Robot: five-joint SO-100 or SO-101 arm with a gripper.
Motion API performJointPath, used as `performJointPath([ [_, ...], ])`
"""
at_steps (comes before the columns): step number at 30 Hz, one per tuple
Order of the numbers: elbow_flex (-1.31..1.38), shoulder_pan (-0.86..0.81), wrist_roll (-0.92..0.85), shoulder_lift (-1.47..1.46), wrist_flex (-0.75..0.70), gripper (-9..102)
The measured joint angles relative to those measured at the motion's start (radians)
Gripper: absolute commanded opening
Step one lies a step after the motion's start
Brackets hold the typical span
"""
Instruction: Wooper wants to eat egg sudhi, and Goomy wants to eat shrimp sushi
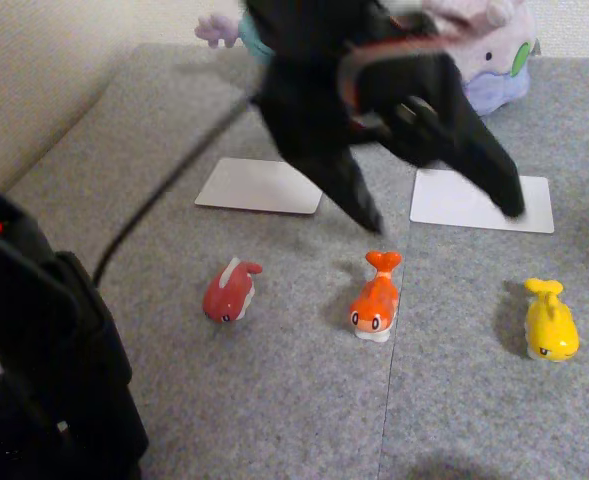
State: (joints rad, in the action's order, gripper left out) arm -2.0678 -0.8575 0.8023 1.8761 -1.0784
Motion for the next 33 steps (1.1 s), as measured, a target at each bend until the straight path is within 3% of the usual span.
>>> performJointPath([
  [9, 0.430, -0.115, -0.011, -0.538, -0.009, 35],
  [15, 0.617, -0.124, -0.044, -0.778, -0.123, 33],
  [23, 0.693, -0.137, -0.044, -0.822, -0.118, 9],
  [33, 0.675, -0.123, 0.029, -0.755, -0.253, 5],
])
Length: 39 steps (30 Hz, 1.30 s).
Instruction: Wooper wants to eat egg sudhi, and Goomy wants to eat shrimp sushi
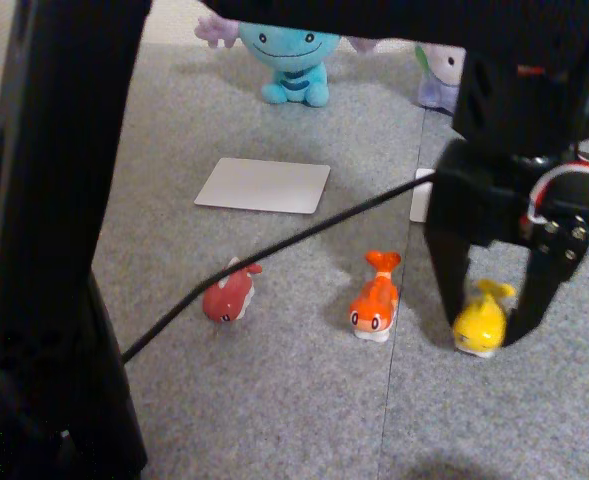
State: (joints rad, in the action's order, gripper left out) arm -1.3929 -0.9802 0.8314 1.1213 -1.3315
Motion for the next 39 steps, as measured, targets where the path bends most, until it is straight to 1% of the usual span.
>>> performJointPath([
  [3, -0.002, 0.064, 0.091, 0.086, -0.018, 5],
  [5, -0.002, 0.147, 0.164, 0.152, -0.020, 5],
  [11, -0.002, 0.457, 0.382, 0.275, -0.044, 5],
  [15, -0.002, 0.673, 0.517, 0.275, -0.012, 5],
  [19, -0.002, 0.819, 0.614, 0.264, 0.052, 5],
  [23, -0.002, 0.853, 0.647, 0.178, 0.083, 5],
  [30, -0.002, 0.802, 0.649, 0.075, 0.150, 7],
  [36, -0.002, 0.805, 0.649, 0.066, 0.195, 30],
  [39, -0.002, 0.804, 0.649, 0.066, 0.206, 33],
])
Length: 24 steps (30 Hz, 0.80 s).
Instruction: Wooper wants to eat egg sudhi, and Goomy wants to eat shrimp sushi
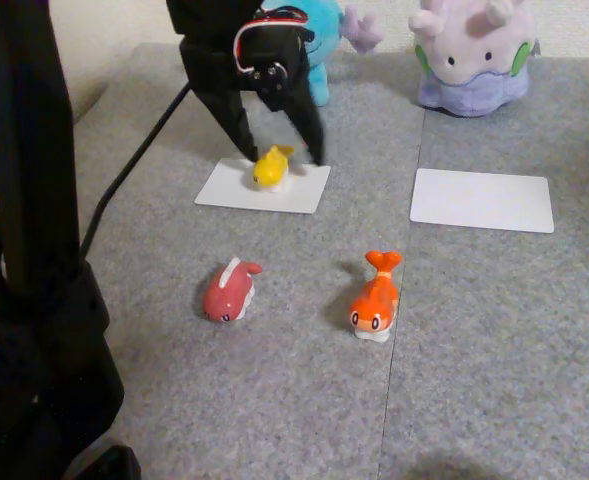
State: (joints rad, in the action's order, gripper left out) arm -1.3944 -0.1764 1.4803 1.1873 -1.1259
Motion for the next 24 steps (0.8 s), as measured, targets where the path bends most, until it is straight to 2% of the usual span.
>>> performJointPath([
  [7, 0.000, 0.000, 0.000, 0.000, -0.009, 34],
  [10, 0.000, -0.003, 0.000, 0.046, -0.084, 34],
  [14, -0.002, -0.049, -0.023, 0.215, -0.258, 34],
  [18, -0.003, -0.155, -0.124, 0.354, -0.428, 34],
  [24, -0.025, -0.411, -0.350, 0.426, -0.515, 34],
])
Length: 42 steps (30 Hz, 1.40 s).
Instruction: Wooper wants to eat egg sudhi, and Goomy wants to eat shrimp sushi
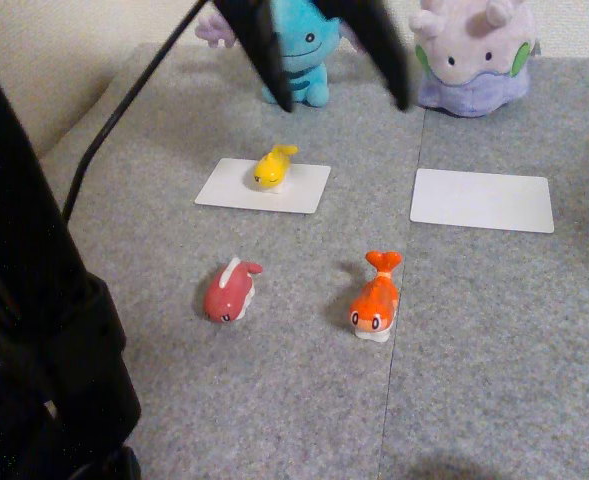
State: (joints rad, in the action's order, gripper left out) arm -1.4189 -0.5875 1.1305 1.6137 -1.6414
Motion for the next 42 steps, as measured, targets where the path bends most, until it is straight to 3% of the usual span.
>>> performJointPath([
  [6, -0.207, -0.235, -0.216, 0.000, 0.072, 34],
  [13, -0.526, -0.242, -0.253, 0.003, 0.336, 33],
  [20, -0.624, -0.222, -0.235, 0.003, 0.546, 31],
  [24, -0.629, -0.221, -0.230, 0.003, 0.594, 20],
  [30, -0.626, -0.221, -0.198, -0.107, 0.655, 18],
  [33, -0.612, -0.222, -0.199, -0.129, 0.650, 17],
  [37, -0.604, -0.238, -0.202, -0.133, 0.664, 5],
  [42, -0.621, -0.232, -0.169, -0.098, 0.630, 3],
])
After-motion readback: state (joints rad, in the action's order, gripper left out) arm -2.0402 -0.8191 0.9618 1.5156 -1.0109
